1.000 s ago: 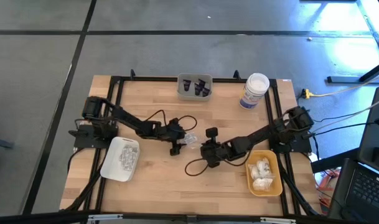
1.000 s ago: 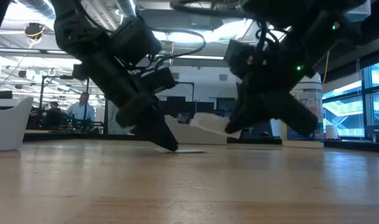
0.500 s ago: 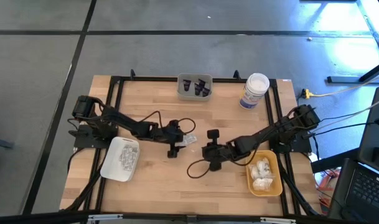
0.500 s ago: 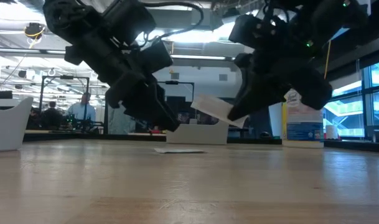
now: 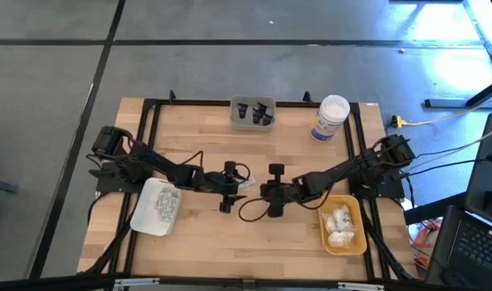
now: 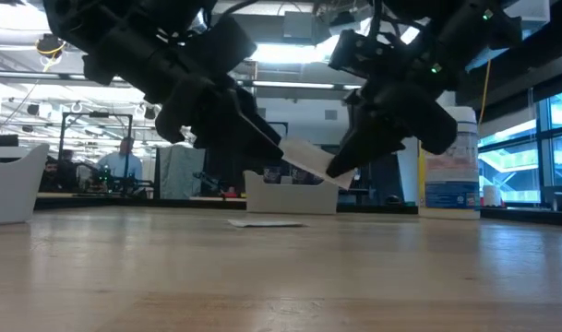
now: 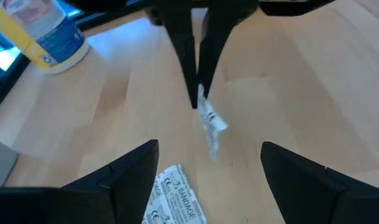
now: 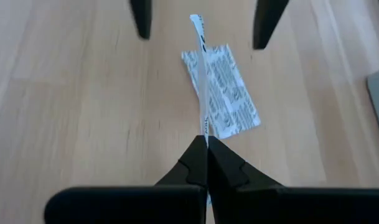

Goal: Pick & Place Travel size toiletries
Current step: Put the bandage into the white bin

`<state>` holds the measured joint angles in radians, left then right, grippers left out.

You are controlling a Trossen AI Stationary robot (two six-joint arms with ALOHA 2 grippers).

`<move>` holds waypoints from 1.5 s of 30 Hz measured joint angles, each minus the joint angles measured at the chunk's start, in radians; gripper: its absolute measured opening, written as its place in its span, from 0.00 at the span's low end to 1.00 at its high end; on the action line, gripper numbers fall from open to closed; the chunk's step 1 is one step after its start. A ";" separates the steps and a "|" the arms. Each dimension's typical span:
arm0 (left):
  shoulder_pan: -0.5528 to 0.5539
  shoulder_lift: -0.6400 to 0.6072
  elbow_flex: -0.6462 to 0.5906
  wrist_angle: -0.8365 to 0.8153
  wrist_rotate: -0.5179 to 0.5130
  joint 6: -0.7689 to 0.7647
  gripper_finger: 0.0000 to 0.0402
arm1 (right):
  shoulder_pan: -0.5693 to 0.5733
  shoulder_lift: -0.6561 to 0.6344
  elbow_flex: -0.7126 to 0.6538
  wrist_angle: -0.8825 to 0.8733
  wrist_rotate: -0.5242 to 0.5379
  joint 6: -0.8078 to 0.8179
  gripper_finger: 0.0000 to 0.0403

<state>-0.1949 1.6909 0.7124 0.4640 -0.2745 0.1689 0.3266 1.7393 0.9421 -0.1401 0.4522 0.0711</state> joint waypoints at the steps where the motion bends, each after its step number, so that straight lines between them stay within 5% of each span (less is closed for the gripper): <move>1: -0.005 0.000 0.000 0.003 -0.009 0.002 0.70 | -0.003 0.000 0.000 0.011 0.000 0.000 0.00; 11: -0.014 0.000 0.000 0.032 -0.068 0.010 0.65 | -0.024 -0.001 0.000 0.062 0.000 -0.003 0.00; 32: -0.013 -0.001 0.001 0.042 -0.055 0.010 0.17 | -0.025 -0.001 0.000 0.066 0.003 -0.002 0.00; 45: -0.013 -0.001 0.001 0.042 -0.039 0.010 0.01 | -0.025 -0.001 0.000 0.066 0.003 -0.008 0.01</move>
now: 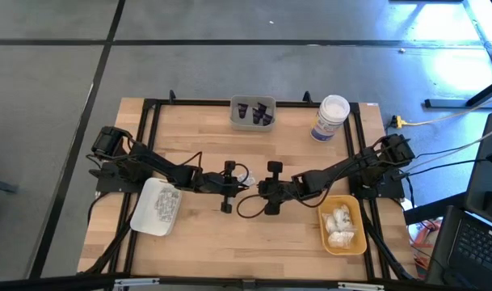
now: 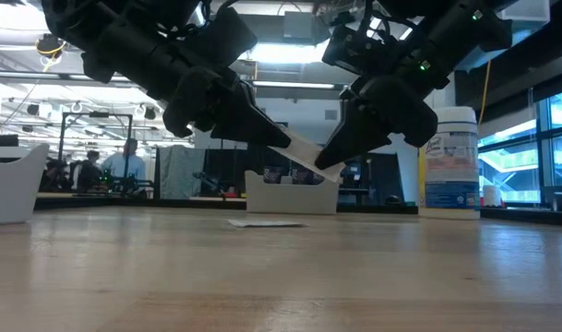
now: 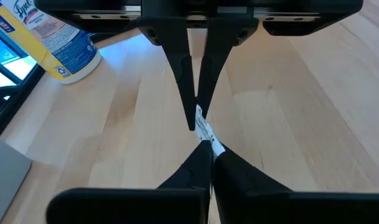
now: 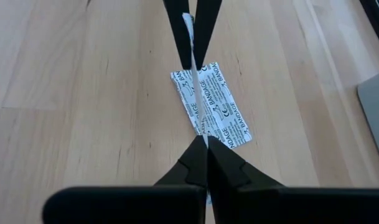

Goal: Pick & Place Travel size toiletries
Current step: Put the bandage into the white bin

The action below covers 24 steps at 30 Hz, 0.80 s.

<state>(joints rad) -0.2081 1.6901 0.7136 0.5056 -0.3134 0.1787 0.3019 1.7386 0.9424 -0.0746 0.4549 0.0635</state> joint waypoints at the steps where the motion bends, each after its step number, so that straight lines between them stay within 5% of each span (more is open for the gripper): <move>1: 0.000 0.000 0.000 0.000 0.000 0.000 0.01 | 0.000 0.000 0.000 0.000 0.000 0.000 0.01; 10: 0.000 0.000 0.000 -0.004 0.000 0.000 0.01 | 0.010 0.000 0.000 -0.001 -0.003 0.005 0.09; 17: -0.001 -0.030 0.001 -0.090 -0.036 -0.005 0.01 | 0.013 -0.025 0.001 -0.111 -0.004 0.098 0.30; 24: -0.031 -0.205 0.000 -0.359 -0.044 -0.090 0.01 | 0.013 -0.087 0.001 -0.278 -0.003 0.218 0.51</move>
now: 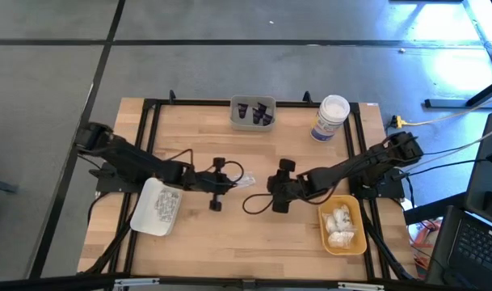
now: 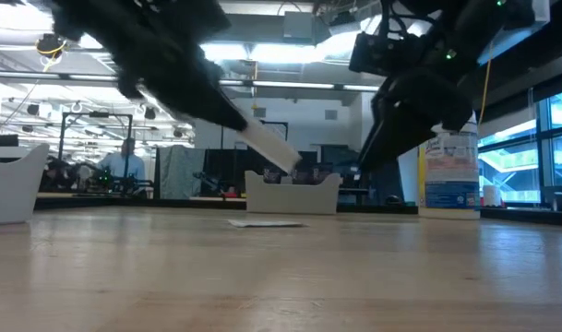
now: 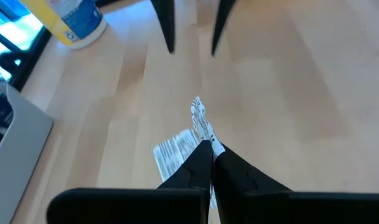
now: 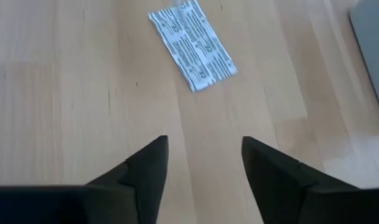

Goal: Pick & Place Travel size toiletries
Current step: Put the bandage into the white bin

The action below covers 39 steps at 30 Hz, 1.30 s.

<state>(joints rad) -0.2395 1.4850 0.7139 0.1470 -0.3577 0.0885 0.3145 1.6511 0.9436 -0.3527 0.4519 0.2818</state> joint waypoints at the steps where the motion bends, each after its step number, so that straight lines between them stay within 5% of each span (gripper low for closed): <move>1: -0.009 -0.034 0.000 -0.046 0.000 -0.013 0.01 | 0.000 -0.007 0.000 -0.016 0.001 0.008 0.52; 8: -0.091 -0.277 0.000 -0.315 0.017 -0.137 0.01 | 0.000 -0.051 0.000 -0.047 0.010 0.029 0.56; 20: -0.242 -0.599 0.002 -0.763 0.115 -0.412 0.01 | -0.001 -0.056 0.000 -0.045 0.011 0.026 0.44; 30: -0.419 -0.600 0.233 -1.259 0.128 -0.752 0.01 | -0.011 -0.056 -0.001 -0.045 0.011 0.025 0.35; 39: -0.552 -0.523 0.274 -1.463 0.166 -0.964 0.01 | -0.013 -0.056 -0.001 -0.045 0.011 0.021 0.32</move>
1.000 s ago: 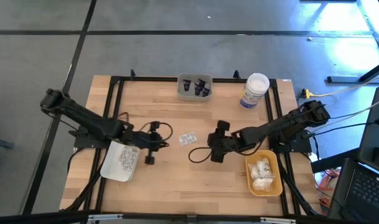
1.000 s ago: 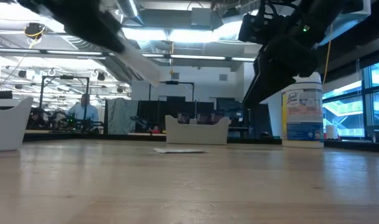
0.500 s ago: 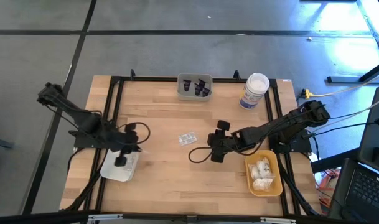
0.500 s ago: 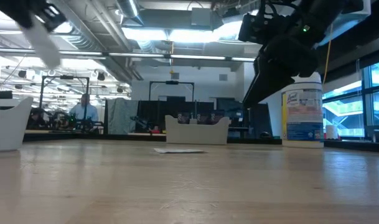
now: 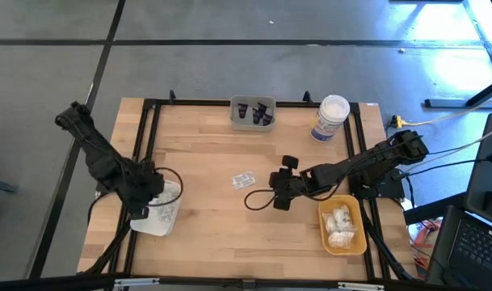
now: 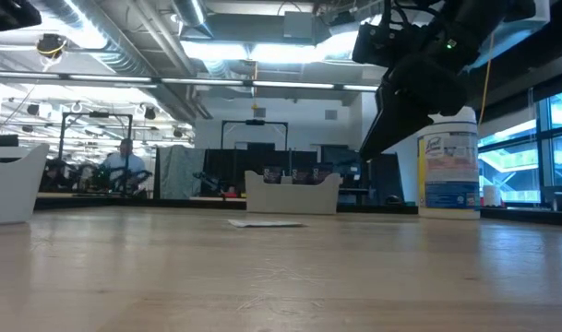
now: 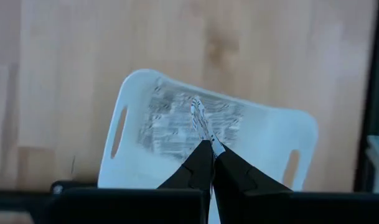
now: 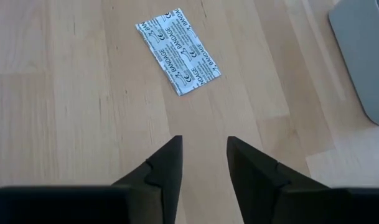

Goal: Pick & Place Travel size toiletries
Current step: Put the bandage into the white bin

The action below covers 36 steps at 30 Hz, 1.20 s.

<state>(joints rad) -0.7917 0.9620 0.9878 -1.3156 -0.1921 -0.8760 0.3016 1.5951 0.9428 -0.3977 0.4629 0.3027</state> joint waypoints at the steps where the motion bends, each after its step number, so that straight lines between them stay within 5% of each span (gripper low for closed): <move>1: -0.009 0.015 0.000 -0.009 -0.006 -0.015 0.01 | 0.000 0.000 0.000 0.000 0.000 0.000 0.32; 18: -0.059 0.328 -0.001 -0.127 -0.024 0.033 0.01 | 0.000 0.000 0.000 0.020 -0.011 -0.025 0.32; 28: -0.080 0.419 -0.001 -0.127 -0.171 0.110 0.01 | 0.000 0.000 0.000 0.031 -0.011 -0.023 0.32; 36: -0.135 0.449 -0.001 -0.124 -0.260 0.004 0.01 | 0.000 0.000 0.000 0.031 -0.019 -0.023 0.27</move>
<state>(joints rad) -0.9267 1.4113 0.9863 -1.4399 -0.4526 -0.8719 0.3019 1.5951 0.9424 -0.3664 0.4435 0.2802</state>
